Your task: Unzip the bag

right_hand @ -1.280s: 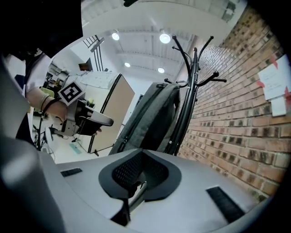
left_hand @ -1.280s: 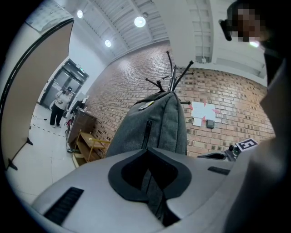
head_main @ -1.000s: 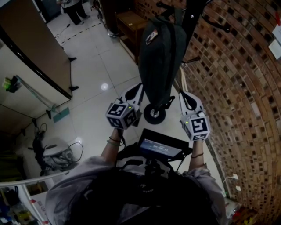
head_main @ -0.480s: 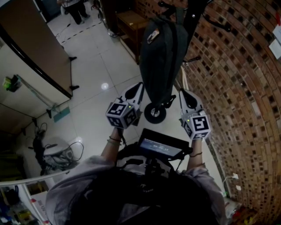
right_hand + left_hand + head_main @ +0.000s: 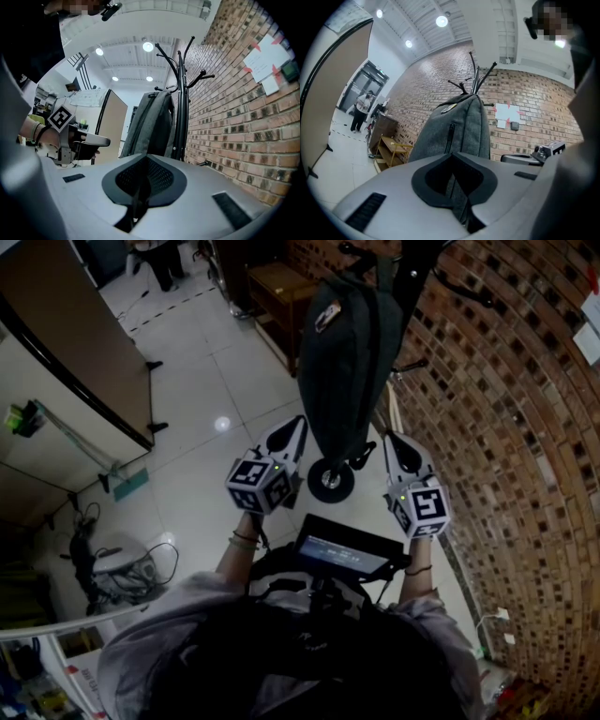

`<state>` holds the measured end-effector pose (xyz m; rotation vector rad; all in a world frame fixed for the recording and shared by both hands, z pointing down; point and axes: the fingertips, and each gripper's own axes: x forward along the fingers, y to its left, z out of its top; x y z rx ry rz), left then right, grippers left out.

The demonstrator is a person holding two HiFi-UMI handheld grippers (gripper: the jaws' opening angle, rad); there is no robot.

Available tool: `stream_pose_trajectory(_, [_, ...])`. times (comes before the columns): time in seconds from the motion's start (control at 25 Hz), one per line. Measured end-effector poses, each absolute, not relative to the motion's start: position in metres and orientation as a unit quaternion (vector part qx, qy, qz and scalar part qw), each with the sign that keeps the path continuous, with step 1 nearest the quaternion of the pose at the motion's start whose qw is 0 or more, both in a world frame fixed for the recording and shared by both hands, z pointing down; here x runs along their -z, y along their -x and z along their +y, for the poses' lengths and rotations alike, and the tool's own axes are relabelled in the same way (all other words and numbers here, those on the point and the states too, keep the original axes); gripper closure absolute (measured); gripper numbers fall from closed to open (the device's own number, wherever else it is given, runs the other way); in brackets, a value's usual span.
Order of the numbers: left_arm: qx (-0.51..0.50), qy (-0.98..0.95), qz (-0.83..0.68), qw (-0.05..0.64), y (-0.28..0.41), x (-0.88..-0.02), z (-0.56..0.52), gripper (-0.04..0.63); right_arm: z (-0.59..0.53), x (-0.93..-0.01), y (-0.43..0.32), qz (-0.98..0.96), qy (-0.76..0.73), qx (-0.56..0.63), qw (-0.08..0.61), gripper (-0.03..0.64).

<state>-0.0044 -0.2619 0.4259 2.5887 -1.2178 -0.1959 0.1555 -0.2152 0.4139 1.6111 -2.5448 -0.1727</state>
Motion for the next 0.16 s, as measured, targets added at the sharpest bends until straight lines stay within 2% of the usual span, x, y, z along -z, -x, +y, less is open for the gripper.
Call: stream_pose_trajectory(0.16, [0.068, -0.895, -0.419, 0.138, 0.0057, -0.4273, -0.261, 0.588, -0.2137, -0.4156, -0.1552, -0.841, -0.535, 0.049, 0.06, 0.607])
